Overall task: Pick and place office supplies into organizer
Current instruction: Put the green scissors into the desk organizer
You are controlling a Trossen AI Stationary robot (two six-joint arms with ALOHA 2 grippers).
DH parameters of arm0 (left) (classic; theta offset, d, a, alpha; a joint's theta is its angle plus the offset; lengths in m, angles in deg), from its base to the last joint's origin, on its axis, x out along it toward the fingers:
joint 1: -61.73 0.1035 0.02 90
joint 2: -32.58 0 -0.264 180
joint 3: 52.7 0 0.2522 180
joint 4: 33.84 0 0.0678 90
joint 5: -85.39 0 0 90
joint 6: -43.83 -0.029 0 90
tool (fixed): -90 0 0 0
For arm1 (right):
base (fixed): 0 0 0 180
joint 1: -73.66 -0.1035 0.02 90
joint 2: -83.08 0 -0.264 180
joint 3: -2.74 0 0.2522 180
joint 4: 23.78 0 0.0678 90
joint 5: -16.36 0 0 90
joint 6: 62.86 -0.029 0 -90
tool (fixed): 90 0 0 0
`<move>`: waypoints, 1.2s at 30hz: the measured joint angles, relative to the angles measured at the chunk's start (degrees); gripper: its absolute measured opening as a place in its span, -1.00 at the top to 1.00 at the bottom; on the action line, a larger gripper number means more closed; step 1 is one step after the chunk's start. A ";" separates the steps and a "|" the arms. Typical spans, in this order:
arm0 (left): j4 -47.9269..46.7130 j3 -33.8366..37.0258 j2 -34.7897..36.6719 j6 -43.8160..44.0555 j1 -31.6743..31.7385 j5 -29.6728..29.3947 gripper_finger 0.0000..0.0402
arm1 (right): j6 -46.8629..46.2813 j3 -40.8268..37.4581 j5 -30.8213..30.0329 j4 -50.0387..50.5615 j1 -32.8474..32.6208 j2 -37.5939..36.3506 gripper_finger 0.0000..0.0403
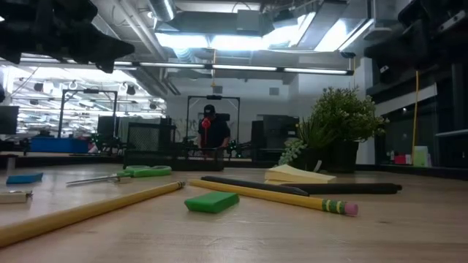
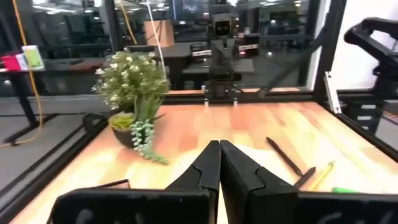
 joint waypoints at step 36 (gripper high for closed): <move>-20.03 -21.58 -26.19 26.60 -17.75 -37.39 0.99 | -0.80 7.68 -13.49 -6.38 0.52 20.30 0.97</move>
